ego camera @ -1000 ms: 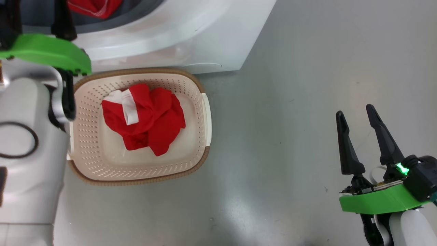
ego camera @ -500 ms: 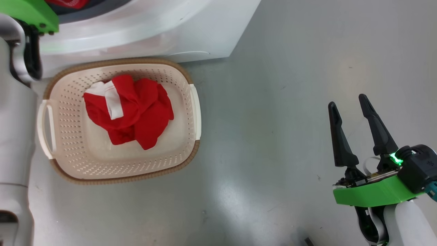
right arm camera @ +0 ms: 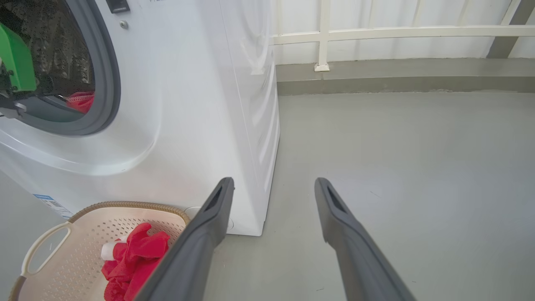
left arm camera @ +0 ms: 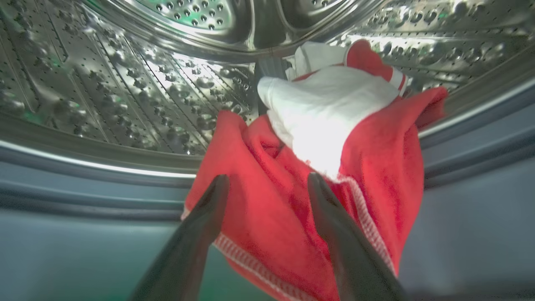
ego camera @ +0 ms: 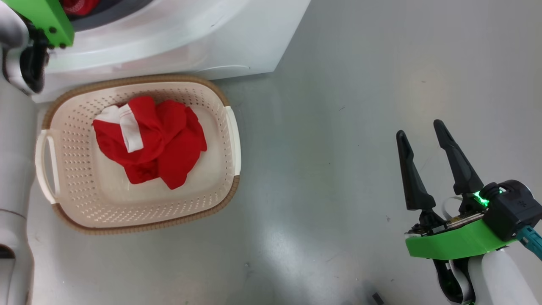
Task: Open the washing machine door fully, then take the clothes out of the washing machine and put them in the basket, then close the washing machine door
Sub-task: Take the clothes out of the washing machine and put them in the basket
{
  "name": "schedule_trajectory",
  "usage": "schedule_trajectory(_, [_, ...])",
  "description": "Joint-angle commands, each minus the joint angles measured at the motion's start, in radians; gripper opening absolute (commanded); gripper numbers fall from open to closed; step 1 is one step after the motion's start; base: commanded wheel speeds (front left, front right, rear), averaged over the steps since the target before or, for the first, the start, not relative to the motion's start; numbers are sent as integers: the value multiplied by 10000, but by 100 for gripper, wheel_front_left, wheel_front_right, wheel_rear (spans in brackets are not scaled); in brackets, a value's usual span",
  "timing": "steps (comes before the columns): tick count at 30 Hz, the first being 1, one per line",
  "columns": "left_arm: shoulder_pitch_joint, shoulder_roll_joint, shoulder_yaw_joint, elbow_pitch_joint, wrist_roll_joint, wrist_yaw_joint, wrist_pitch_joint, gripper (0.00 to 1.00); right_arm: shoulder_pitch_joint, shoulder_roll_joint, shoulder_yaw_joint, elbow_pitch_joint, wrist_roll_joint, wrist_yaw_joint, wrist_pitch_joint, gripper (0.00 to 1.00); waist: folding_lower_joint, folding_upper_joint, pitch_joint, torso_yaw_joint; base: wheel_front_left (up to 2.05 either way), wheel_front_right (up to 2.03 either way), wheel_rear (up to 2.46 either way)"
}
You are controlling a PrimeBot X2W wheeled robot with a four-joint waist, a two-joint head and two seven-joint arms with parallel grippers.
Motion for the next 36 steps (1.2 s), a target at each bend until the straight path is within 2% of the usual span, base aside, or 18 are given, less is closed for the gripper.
schedule_trajectory(1, [-162, 427, 10, -29, -28, -7, 175, 100, -22, -83, 278, -196, 97, 62, -65, 100, 0, 0, -13, -68, 0, 0, 0])
schedule_trajectory(5, [-223, 514, -55, 392, -25, 116, 520, 100, -39, -83, 456, -198, 146, 62, -65, 100, 0, 0, -26, -231, 0, 0, 0])
schedule_trajectory(17, [-443, 389, -159, 953, -183, 68, 631, 100, -68, -83, 584, -111, 247, 62, -65, 100, 0, 0, -36, -457, 0, 0, 0])
schedule_trajectory(27, [-570, 524, -556, 1187, 109, 383, 476, 100, -130, -83, 662, -94, 330, 62, -65, 100, 0, 0, 63, -592, 0, 0, 0])
schedule_trajectory(28, [-583, 530, -585, 1185, 131, 411, 383, 72, -135, -83, 664, -93, 330, 62, -65, 100, 0, 0, 71, -596, 0, 0, 0])
schedule_trajectory(29, [-597, 541, -615, 1187, 154, 441, 296, 40, -139, -83, 666, -91, 329, 62, -65, 100, 0, 0, 75, -600, 0, 0, 0])
schedule_trajectory(30, [-614, 549, -629, 1178, 158, 450, 192, 0, -143, -83, 666, -91, 328, 62, -65, 100, 0, 0, 78, -600, 0, 0, 0])
schedule_trajectory(36, [-700, 526, -689, 1213, 106, 377, -71, 0, -171, -83, 664, -63, 323, 62, -65, 100, 0, 0, 113, -535, 0, 0, 0])
